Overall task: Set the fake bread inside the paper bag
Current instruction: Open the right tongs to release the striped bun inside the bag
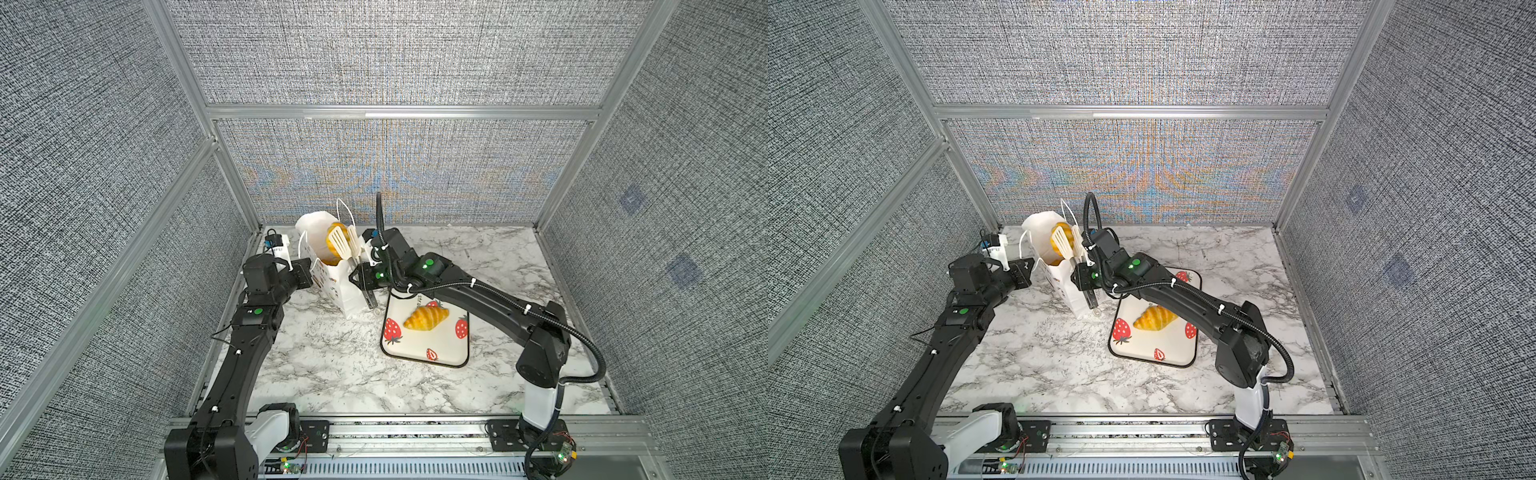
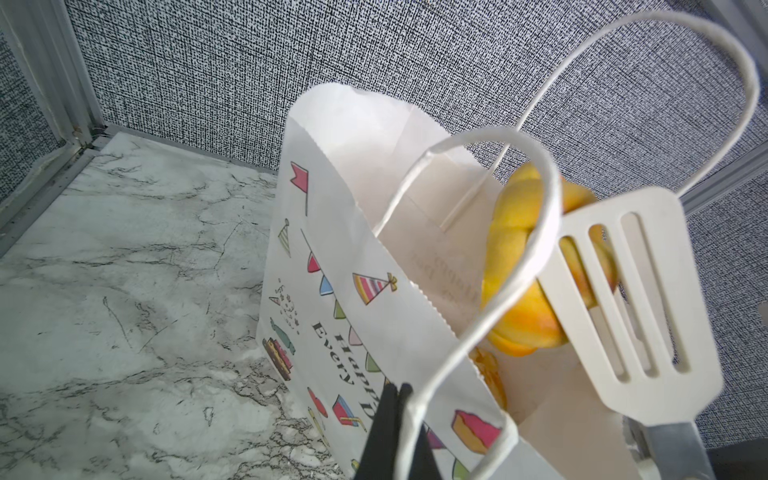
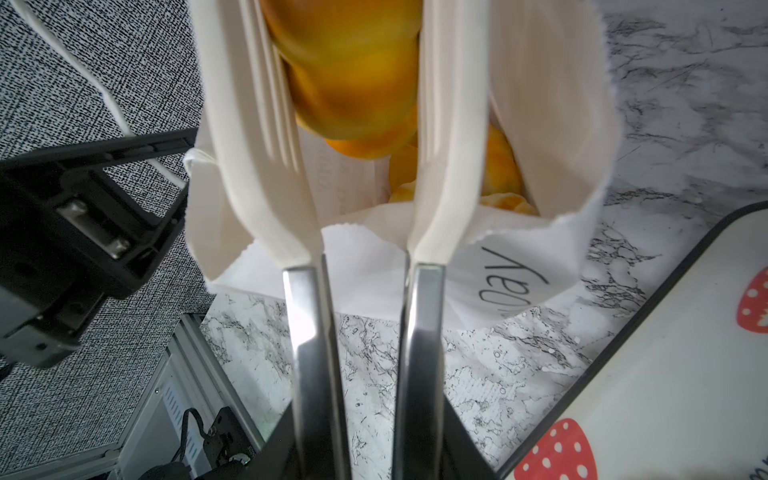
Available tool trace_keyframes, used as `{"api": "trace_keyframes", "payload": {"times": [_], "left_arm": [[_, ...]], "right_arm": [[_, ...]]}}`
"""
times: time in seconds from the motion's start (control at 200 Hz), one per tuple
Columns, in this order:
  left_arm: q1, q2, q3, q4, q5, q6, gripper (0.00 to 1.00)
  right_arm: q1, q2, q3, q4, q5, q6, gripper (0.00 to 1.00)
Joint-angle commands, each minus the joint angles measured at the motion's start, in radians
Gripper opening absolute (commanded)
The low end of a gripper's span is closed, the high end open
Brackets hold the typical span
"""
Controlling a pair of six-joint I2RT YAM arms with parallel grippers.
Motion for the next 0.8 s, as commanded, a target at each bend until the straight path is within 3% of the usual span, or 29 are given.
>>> {"api": "trace_keyframes", "payload": {"times": [0.0,0.795], "left_arm": [[-0.001,-0.003,0.004,-0.004,-0.002,0.010,0.00],[0.001,-0.009,0.005,-0.001,0.002,0.008,0.00]], "right_arm": [[0.000,0.003,0.004,0.001,-0.005,0.010,0.36],[0.011,-0.069,-0.032,-0.008,0.013,0.017,0.43]]}}
